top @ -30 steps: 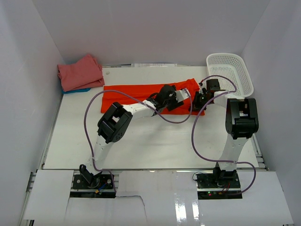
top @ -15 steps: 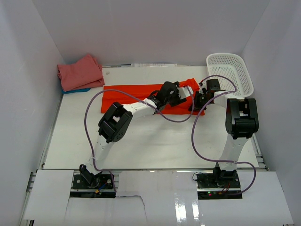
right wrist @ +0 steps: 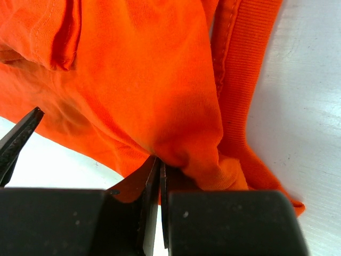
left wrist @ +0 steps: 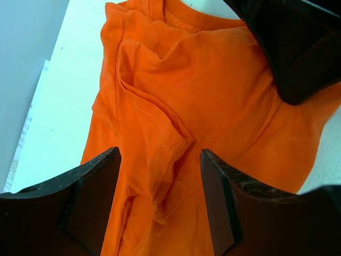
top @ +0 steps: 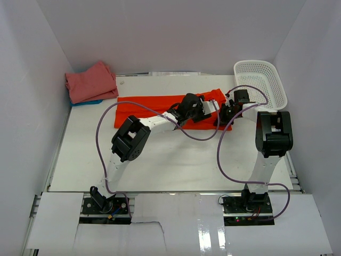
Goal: Fold and stack the t-shirts
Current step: Fold the other side of the tshirt into a rectangle
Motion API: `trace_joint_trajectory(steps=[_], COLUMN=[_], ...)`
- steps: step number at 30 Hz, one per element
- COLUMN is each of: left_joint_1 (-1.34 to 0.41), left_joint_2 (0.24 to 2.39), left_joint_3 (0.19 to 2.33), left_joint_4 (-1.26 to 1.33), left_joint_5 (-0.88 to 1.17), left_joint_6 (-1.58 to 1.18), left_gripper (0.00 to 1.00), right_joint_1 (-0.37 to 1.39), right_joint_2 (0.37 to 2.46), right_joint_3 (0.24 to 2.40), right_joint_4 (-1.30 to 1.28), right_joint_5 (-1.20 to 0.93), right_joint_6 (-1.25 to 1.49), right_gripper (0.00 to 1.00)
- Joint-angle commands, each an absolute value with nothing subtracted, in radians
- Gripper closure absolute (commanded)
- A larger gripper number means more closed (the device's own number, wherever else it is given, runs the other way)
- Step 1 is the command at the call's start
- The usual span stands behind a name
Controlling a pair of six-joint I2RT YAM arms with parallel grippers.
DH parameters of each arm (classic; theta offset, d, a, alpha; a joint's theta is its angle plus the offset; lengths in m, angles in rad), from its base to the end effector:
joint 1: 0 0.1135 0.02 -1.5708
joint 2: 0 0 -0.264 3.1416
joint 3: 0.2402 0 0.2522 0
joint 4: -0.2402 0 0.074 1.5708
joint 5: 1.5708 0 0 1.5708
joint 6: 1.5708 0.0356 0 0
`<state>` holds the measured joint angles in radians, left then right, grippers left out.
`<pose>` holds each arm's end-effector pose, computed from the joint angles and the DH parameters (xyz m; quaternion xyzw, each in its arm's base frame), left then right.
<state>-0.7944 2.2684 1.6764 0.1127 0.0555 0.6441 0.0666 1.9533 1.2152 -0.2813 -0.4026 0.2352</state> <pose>0.3654 -0.3749 0.1784 0.5737 0.6333 -0.0626 0.5156 0.3942 0.0403 0.1470 0.0252 0.9440 0.2303 0.2348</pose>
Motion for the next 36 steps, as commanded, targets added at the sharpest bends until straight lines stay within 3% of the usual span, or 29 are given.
trace_joint_trajectory(steps=[1, 21, 26, 30, 36], left_joint_1=[-0.796, -0.785, -0.778, -0.770, -0.758], left_joint_2=[2.279, 2.393, 2.402, 2.416, 2.434], left_joint_3=[1.692, 1.813, 1.830, 1.845, 1.873], left_joint_4=[0.106, 0.133, 0.132, 0.137, 0.161], left_joint_5=[0.080, 0.017, 0.015, -0.020, -0.077], left_joint_6=[0.652, 0.630, 0.623, 0.594, 0.552], left_gripper=[0.28, 0.49, 0.67, 0.97, 1.00], right_joint_1=[0.066, 0.066, 0.067, 0.066, 0.066], right_joint_2=[2.006, 2.000, 2.005, 2.005, 2.003], right_joint_3=[1.193, 1.181, 1.187, 1.186, 1.181], right_joint_4=[-0.284, -0.279, -0.284, -0.284, -0.282], right_joint_5=[-0.325, -0.316, -0.314, -0.313, -0.314], right_joint_6=[0.204, 0.199, 0.199, 0.199, 0.199], right_gripper=[0.92, 0.92, 0.92, 0.92, 0.92])
